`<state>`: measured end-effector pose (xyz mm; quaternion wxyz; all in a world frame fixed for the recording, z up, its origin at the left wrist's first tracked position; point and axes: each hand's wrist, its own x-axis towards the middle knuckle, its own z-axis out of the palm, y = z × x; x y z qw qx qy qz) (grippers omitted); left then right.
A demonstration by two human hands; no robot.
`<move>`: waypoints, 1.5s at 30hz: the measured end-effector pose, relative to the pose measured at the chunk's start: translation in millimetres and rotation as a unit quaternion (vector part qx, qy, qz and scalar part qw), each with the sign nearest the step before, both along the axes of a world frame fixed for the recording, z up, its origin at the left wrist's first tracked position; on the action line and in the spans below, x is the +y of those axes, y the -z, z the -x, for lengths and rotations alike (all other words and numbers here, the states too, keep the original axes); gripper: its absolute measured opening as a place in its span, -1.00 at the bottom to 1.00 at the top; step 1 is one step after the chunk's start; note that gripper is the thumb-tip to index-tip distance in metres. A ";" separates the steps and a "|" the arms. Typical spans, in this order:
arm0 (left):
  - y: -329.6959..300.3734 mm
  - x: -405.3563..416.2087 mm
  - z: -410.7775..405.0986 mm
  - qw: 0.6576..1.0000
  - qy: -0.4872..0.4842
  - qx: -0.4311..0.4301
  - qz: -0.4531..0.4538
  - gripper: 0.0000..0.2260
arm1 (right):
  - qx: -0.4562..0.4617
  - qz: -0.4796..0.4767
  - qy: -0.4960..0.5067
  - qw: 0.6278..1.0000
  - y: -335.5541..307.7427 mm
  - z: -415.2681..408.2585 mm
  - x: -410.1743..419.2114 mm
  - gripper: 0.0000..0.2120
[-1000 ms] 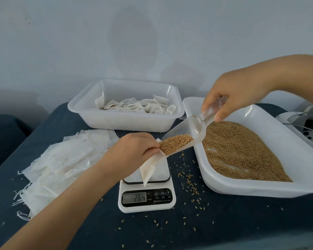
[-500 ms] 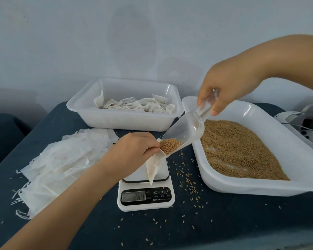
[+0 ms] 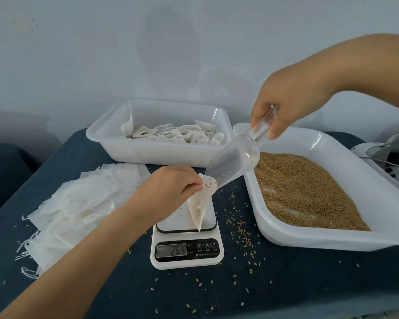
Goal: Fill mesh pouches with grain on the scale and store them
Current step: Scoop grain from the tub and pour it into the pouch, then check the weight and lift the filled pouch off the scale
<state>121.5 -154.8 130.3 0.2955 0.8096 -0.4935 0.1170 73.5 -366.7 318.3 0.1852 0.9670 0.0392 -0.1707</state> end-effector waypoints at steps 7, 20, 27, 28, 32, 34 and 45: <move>1.7 -0.4 -1.3 1.000 -0.016 0.004 0.019 -0.88 | -0.007 -0.047 0.018 0.999 1.9 4.8 -16.5 -0.70; -5.3 -1.0 -0.9 0.996 -0.030 0.037 0.078 -0.90 | -0.062 -0.404 0.184 0.894 99.5 65.9 -118.1 -0.61; -7.6 -2.6 -2.5 0.987 -0.033 0.116 0.104 -0.92 | -0.166 -0.380 0.340 0.844 168.1 101.4 -182.8 -0.80; -8.6 -3.5 -3.3 0.981 -0.034 0.155 0.113 -0.91 | -0.149 -0.365 0.353 0.848 177.6 102.6 -186.5 -0.81; -14.6 -5.6 -6.4 0.929 0.023 0.323 0.181 -0.86 | -0.100 -0.314 0.373 0.867 199.2 103.8 -189.5 -0.78; -16.9 -6.0 -7.4 0.895 0.063 0.382 0.222 -0.86 | -0.078 -0.286 0.372 0.880 198.5 102.5 -184.6 -0.65; -19.0 -1.2 -16.9 0.802 0.158 0.506 0.275 -0.93 | -0.080 -0.522 -0.002 0.849 113.2 30.0 10.1 -0.18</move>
